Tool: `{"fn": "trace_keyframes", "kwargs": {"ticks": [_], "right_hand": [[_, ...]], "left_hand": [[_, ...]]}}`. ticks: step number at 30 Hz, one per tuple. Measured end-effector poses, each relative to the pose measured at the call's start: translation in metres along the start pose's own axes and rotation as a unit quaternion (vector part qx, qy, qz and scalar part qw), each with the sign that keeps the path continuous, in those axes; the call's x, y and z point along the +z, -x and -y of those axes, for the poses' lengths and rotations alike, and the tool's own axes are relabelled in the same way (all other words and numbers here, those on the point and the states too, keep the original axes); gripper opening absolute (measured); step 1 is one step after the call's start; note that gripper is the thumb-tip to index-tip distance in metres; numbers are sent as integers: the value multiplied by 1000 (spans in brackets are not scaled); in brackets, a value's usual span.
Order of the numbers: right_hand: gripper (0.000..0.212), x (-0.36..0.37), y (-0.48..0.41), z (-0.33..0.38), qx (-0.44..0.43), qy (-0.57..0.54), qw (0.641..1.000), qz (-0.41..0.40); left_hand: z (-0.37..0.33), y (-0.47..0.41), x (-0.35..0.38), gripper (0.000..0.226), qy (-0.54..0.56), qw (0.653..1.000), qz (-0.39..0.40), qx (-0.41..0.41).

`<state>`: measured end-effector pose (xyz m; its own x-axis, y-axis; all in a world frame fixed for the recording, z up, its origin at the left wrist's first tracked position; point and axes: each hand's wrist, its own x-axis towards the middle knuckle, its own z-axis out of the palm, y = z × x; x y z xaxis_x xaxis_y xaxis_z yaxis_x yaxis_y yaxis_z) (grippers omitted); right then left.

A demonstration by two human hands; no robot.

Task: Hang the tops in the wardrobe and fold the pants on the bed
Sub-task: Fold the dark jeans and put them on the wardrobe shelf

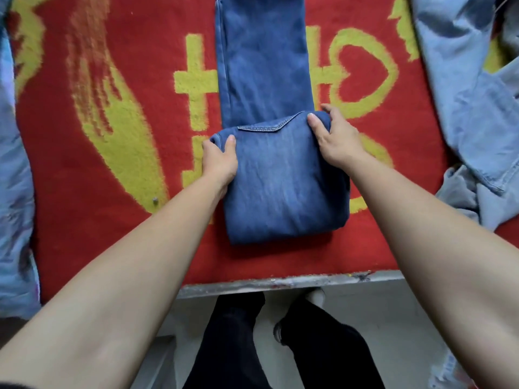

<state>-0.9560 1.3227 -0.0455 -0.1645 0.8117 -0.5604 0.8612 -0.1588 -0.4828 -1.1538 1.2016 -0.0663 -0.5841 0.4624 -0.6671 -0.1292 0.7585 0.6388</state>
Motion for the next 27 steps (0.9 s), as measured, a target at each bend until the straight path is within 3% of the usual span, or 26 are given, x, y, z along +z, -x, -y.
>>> {"fn": "trace_keyframes", "kwargs": {"ticks": [7,11,13,15,20,24,27], "right_hand": [[56,21,-31,-2,-4,130,991,-22],[62,0,-36,6,-12,178,984,23],[68,-13,-42,10,-8,189,981,49],[69,-24,-55,19,-21,144,988,52],[50,-38,-106,50,-41,-71,995,52],[31,-35,-147,82,-44,-203,978,34],[32,-35,-171,109,-18,-319,945,75]], "left_hand": [[-3,-28,15,31,-84,996,-44,-6],[-22,-22,18,33,-123,990,-57,-44],[-34,-24,17,43,-168,979,-103,-61],[-53,-34,16,41,-172,973,-151,-23],[-107,-83,27,33,-103,985,-136,31],[-141,-118,39,22,46,996,-64,48],[-163,-140,40,25,145,988,-17,43]]}}
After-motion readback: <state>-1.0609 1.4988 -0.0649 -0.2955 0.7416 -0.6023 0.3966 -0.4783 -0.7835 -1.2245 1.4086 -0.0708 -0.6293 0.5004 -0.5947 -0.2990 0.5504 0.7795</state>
